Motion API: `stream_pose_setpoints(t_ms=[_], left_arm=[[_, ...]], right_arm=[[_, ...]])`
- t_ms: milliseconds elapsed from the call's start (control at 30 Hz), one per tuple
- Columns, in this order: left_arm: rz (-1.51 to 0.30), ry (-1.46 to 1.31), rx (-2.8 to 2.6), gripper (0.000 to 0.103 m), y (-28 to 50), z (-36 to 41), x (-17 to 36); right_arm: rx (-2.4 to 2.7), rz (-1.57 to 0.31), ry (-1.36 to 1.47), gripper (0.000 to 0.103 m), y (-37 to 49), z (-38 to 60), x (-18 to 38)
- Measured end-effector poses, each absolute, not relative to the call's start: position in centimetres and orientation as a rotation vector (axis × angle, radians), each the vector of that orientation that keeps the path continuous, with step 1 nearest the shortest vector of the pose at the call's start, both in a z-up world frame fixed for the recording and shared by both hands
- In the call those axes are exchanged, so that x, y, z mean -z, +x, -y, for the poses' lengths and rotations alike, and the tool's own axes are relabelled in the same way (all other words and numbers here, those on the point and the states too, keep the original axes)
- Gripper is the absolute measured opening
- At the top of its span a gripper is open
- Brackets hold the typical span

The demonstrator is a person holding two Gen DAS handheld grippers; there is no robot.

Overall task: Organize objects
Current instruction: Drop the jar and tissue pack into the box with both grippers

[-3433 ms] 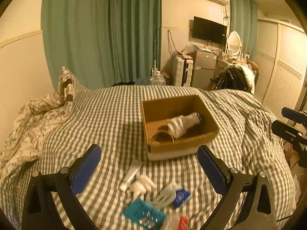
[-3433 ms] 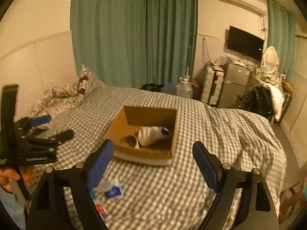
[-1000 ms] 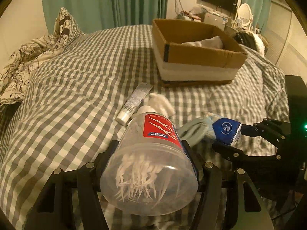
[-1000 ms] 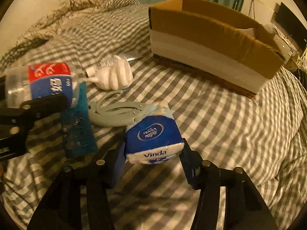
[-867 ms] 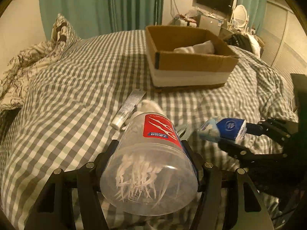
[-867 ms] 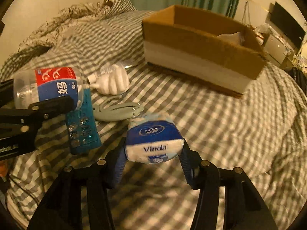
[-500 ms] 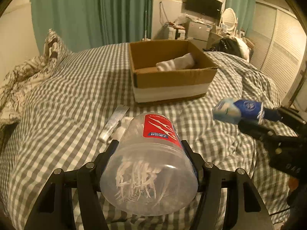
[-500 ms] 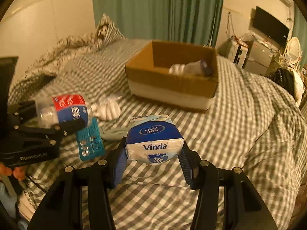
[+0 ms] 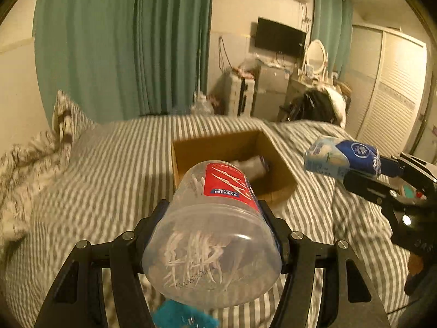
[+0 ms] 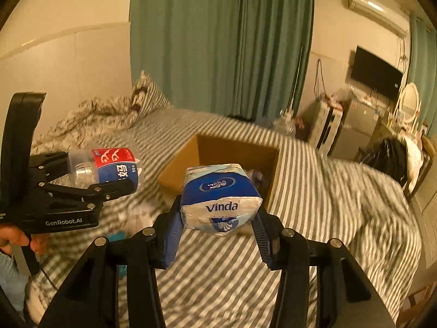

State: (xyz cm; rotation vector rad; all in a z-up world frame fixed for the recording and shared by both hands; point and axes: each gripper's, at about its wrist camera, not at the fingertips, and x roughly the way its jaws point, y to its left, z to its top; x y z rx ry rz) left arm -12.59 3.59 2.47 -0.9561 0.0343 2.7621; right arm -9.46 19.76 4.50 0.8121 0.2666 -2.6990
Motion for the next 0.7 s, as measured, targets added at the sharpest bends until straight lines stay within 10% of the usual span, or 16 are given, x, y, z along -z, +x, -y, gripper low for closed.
stream_pose_setpoints(t_ms=[700], left_arm=[[-0.072, -1.061, -2.767, 0.065, -27.1, -5.7, 2.3]], right_arm=[[2.69, -0.196, 0.888, 0.044, -26.5, -18.5, -2.2]])
